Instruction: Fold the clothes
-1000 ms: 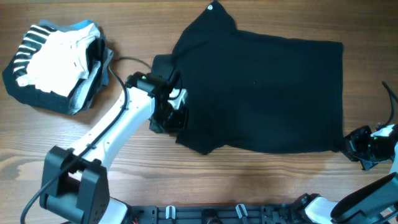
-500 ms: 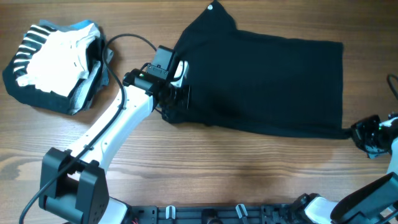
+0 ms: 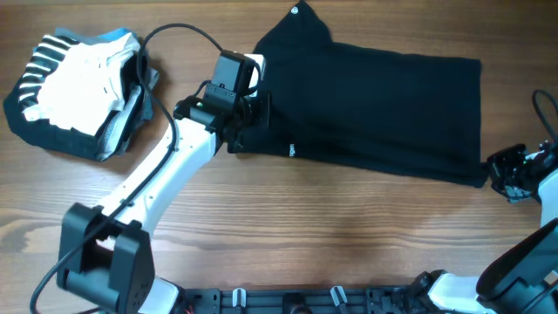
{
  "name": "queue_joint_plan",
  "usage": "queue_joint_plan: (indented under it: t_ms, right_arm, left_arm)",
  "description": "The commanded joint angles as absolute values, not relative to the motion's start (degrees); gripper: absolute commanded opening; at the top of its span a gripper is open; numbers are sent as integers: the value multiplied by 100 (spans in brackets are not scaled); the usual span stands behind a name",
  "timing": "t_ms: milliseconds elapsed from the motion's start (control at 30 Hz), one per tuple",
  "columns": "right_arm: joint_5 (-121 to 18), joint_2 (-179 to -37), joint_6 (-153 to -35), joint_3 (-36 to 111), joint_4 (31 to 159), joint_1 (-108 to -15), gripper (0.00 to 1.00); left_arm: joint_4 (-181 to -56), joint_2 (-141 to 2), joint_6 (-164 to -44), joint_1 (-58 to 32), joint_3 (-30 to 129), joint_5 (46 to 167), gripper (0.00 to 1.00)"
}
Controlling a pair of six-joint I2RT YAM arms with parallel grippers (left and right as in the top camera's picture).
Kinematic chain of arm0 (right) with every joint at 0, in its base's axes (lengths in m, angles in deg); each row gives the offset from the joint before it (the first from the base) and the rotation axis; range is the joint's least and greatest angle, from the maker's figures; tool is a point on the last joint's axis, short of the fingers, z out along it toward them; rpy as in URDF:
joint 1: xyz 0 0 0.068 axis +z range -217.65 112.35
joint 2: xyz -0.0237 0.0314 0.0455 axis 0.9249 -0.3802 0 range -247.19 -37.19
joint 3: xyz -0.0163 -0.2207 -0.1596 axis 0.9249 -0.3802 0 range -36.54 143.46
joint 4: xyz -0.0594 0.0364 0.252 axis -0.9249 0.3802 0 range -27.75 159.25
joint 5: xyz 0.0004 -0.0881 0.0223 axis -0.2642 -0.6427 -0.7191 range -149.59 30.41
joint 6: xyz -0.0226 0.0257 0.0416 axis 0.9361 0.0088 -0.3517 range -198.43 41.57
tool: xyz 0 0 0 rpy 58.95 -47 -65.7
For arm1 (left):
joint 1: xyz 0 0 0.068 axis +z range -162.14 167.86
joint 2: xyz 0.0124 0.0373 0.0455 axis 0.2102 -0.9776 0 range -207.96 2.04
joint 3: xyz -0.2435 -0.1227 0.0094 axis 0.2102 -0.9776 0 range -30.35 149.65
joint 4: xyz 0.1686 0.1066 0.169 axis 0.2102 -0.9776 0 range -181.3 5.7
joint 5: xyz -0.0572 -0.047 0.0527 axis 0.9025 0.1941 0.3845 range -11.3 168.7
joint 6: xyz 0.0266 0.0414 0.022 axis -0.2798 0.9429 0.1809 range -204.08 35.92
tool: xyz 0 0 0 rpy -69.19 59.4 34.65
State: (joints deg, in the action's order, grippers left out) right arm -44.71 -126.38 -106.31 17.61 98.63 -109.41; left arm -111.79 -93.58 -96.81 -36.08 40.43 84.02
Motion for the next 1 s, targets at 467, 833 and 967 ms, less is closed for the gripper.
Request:
queue_joint_plan:
  t_ms: [467,833,967]
  right_arm:
    - [-4200,-13295,-10712,1824,8314,-10237,12]
    - [-4196,-13298,-10078,1824,8272,-10222,86]
    - [-4174,-13298,-10084,1824,9015,-10222,87]
  left_arm:
    - [-10746,-9893,-9612,-3398,4113,7858,4]
    - [-10991,-9891,-9605,-3394,4113,7854,73]
    - [-11642,-9891,-9607,-3239,4113,7766,72]
